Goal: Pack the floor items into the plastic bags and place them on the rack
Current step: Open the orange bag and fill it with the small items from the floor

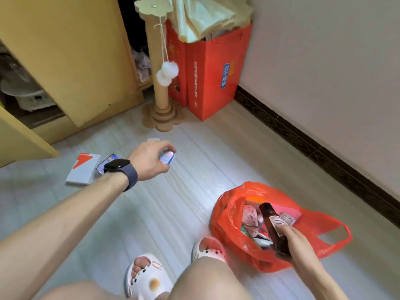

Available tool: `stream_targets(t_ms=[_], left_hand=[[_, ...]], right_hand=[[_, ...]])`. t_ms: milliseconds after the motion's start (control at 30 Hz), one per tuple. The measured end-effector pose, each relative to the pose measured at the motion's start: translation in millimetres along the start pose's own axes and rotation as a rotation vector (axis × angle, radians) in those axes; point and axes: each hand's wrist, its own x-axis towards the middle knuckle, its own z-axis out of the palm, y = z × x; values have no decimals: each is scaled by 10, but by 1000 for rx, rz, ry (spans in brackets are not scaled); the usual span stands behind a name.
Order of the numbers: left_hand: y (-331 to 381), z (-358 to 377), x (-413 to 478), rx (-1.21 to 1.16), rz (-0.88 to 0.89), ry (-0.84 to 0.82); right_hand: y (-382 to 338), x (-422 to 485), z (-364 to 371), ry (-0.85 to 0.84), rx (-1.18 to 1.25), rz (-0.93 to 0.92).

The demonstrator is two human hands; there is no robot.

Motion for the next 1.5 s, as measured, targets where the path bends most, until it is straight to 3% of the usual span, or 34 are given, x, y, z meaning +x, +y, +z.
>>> stream_targets(t_ms=[167,267,367,500,600,700,767,900,1000,1100,1200,1300,1367,1500], left_hand=[[921,116,178,0,227,-69],[1319,497,162,-41,255,-186],[1609,938,51,-64,269,-320],[1862,1457,-164,-121,257,-429],[1939,1756,-299,-173,237,-460],[1957,1984,-425,-222,203,-495],[1969,2073,-484,-271,185,-514],[1921,2087,-529,-133,268,-537],[1756,2007,-490,311,484,-356],[1596,1894,-414,598,609,-302],[1511,1752,-364,745,588,-334],[1459,1643,-353,834,564,-337],[1439,1579,-344,859,559,-328],[1351,1469,-340,784,529,-352]], right_hand=[[275,135,-66,11,41,100],[350,311,42,98,141,10],[368,411,134,167,61,-108],[444,490,120,132,-98,-71],[419,421,-10,162,13,-52],[367,231,-73,-59,323,-5],[368,120,-79,-216,394,8],[409,99,-97,-119,246,-6],[409,205,-108,64,54,-33],[344,280,-69,111,-143,-235],[440,450,-53,74,-770,-447],[555,557,-38,-85,-1204,-337],[538,561,-45,-97,-1205,-299],[306,491,-18,-13,-1004,-432]])
